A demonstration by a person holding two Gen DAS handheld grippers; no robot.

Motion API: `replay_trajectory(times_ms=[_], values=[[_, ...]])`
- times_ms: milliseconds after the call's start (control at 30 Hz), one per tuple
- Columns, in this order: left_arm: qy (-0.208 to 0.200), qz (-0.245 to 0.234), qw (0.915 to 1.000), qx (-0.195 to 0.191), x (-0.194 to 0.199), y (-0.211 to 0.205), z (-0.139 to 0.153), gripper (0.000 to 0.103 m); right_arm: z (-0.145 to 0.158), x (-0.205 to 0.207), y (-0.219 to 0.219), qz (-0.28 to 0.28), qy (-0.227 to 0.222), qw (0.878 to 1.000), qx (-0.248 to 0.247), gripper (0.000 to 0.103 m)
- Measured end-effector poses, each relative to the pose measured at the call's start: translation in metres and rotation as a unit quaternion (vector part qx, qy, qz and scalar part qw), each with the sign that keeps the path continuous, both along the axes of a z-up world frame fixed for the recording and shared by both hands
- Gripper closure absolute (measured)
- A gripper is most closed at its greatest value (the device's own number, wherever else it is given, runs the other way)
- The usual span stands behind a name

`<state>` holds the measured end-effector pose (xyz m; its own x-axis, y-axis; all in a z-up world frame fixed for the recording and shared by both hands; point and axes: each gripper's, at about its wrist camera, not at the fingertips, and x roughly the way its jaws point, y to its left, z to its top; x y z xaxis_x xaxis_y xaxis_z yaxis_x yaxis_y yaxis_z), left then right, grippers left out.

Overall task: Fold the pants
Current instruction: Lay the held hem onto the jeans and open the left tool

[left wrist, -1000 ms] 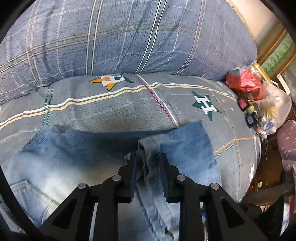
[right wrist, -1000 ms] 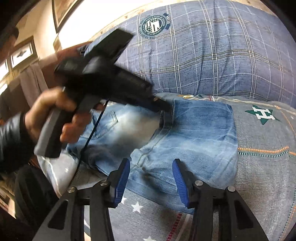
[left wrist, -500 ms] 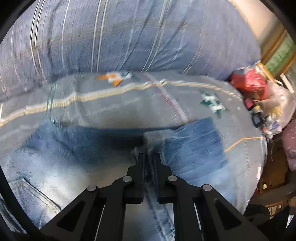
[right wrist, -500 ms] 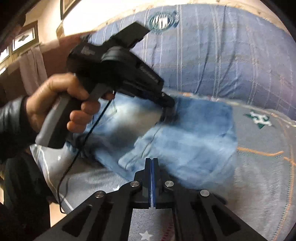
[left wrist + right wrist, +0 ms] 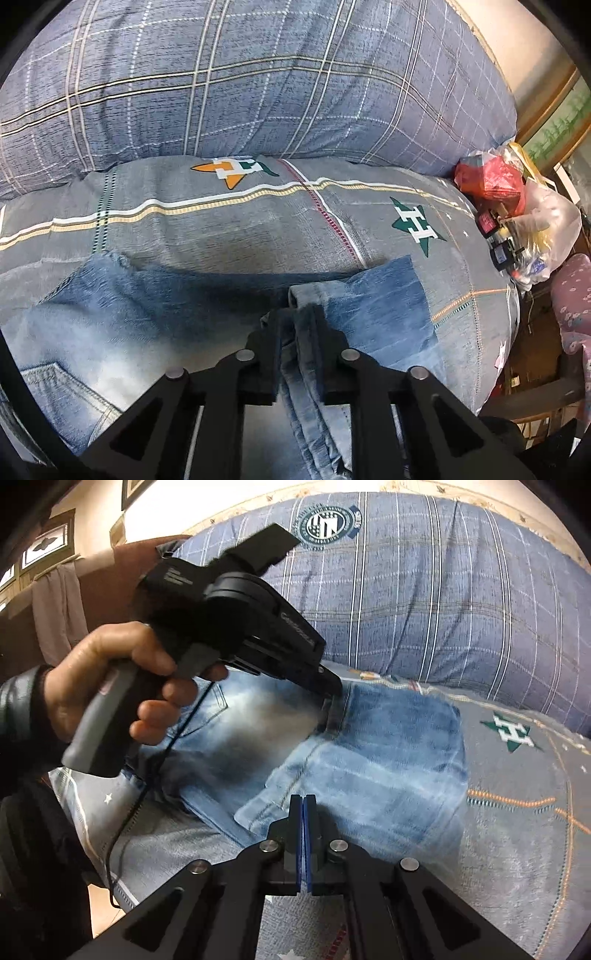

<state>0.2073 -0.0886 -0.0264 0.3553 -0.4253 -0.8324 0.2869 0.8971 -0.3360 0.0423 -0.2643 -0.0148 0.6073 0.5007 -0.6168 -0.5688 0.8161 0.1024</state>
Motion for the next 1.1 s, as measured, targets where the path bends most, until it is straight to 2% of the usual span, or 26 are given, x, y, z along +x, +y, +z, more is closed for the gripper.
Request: replay_trajectory(times_ms=[33,300,433,467,500,533,567,600,667,700,767,900,933,967,1000,1033,1100], values=[[-0.001,0.000,1.0000,0.004,0.002,-0.002,-0.001,0.079,0.002,0.000,0.000,0.000,-0.001,1.000,-0.003,0.102],[0.003,0.008,0.9999,-0.009,0.010,-0.001,-0.006,0.071,0.011,0.006,-0.001,-0.005,-0.002,1.000,-0.010,0.101],[0.001,0.008,0.9998,-0.016,0.010,-0.001,-0.008,0.070,0.011,0.007,0.000,-0.018,-0.003,1.000,-0.019,0.098],[0.002,0.009,0.9998,-0.017,0.010,-0.001,-0.009,0.070,0.013,0.005,-0.001,-0.021,-0.008,1.000,-0.010,0.094],[0.002,0.010,0.9998,-0.018,0.010,-0.001,-0.009,0.070,0.016,0.002,-0.006,-0.015,-0.032,0.999,0.018,0.084],[0.003,0.010,0.9997,-0.020,0.009,0.000,-0.009,0.070,0.012,0.004,-0.008,-0.023,-0.043,0.999,0.022,0.023],[0.002,0.010,0.9997,-0.021,0.008,0.000,-0.008,0.070,0.006,0.010,-0.006,-0.048,-0.026,0.998,-0.006,0.002],[0.001,0.010,0.9997,-0.022,0.007,0.001,-0.008,0.070,-0.001,0.016,-0.006,-0.069,-0.011,0.997,-0.017,0.000],[0.001,0.008,0.9998,-0.017,0.006,0.000,-0.008,0.070,-0.002,0.021,-0.007,-0.050,-0.015,0.998,0.019,0.000],[0.002,0.009,0.9999,-0.014,0.006,-0.001,-0.008,0.070,-0.002,0.023,-0.005,-0.045,-0.017,0.999,0.018,0.000],[0.004,0.012,0.9999,-0.012,0.006,-0.002,-0.008,0.070,-0.006,0.028,0.004,-0.039,-0.023,0.999,-0.002,0.000],[0.012,0.010,0.9998,0.013,0.012,-0.011,-0.012,0.069,-0.028,0.045,0.027,-0.008,-0.004,0.999,-0.033,0.004],[0.013,0.012,0.9996,0.021,0.014,-0.014,-0.014,0.069,-0.036,0.052,0.033,-0.008,-0.006,0.999,-0.046,0.018],[0.012,0.013,0.9994,0.029,0.016,-0.017,-0.016,0.069,-0.042,0.056,0.036,-0.013,-0.008,0.999,-0.052,0.044],[0.008,0.013,0.9992,0.035,0.016,-0.019,-0.016,0.069,-0.048,0.064,0.038,-0.023,-0.008,0.998,-0.055,0.057],[0.003,0.014,0.9992,0.037,0.015,-0.019,-0.015,0.071,-0.052,0.071,0.039,-0.025,0.000,0.999,-0.045,0.070],[-0.011,0.009,0.9993,0.034,0.009,-0.019,-0.010,0.080,-0.055,0.080,0.038,-0.027,0.009,0.999,-0.031,0.082]])
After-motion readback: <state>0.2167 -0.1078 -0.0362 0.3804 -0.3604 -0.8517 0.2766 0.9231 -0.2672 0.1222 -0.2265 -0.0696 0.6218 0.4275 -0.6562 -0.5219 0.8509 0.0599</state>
